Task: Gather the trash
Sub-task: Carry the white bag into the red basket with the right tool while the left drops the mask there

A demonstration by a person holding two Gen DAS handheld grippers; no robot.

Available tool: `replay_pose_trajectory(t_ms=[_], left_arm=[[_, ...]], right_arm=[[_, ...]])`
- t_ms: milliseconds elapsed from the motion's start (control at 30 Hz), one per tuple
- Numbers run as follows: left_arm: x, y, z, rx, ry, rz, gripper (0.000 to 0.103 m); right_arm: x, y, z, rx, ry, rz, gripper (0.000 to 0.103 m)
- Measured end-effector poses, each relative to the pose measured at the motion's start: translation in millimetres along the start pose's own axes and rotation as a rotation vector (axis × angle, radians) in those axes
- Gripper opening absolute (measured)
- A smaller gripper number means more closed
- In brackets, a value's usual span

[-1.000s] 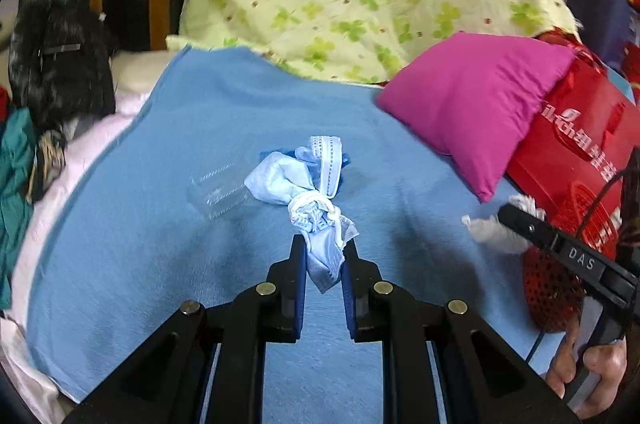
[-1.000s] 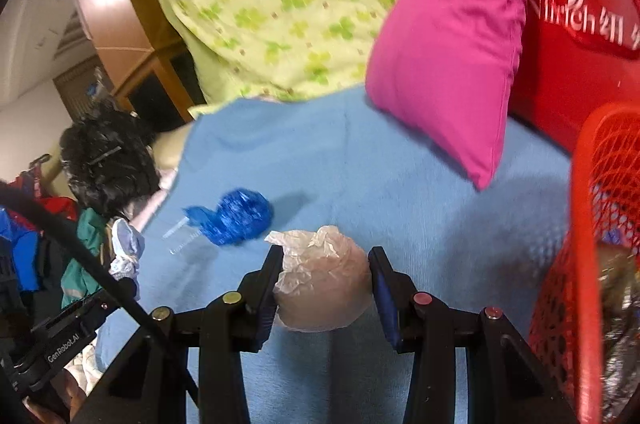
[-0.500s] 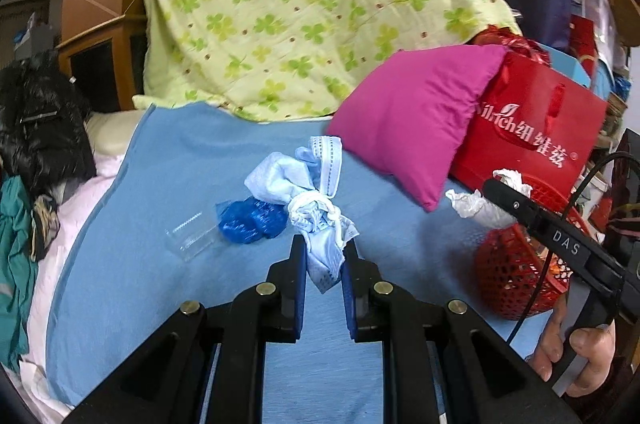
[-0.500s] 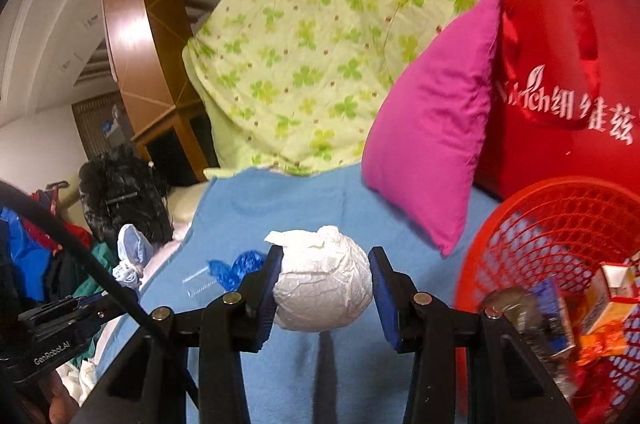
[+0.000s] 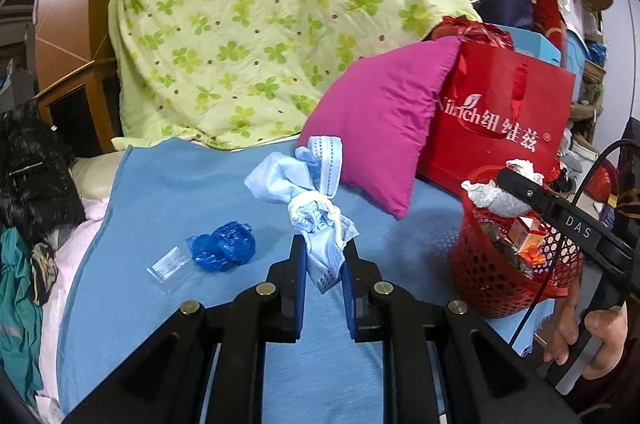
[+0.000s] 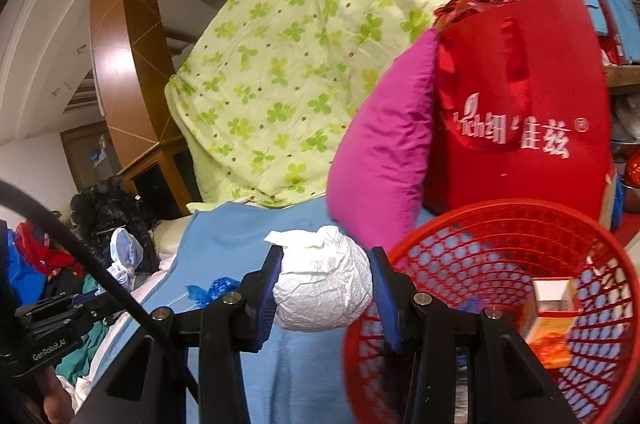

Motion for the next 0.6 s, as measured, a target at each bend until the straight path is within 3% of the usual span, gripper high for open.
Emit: replay_pose_trajectory(t_ms=[333,600], left_arm=[[42.9,-7.9,-4.3,0.011,0.059,0.072,0.017],[88.6,-16.6,-10.0,0.008,0.190,0.132,0.017]], right_arm=[[36.4,-8.9,-41.6,0.079,0.041,0.056,0.046],[74.6,-19.8,-79.4,0.182,0.053,0.181,0.047]])
Point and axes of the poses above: each gripper's, at about its wrist camera, not at the fingertips, and z roughly the way its jaws point, x to its right, y to its underside, the point moved 1 cm from there along z, roughly the way its jaws point, and after that the axes turned 14 degrees about -y, right-handed, at the moved point
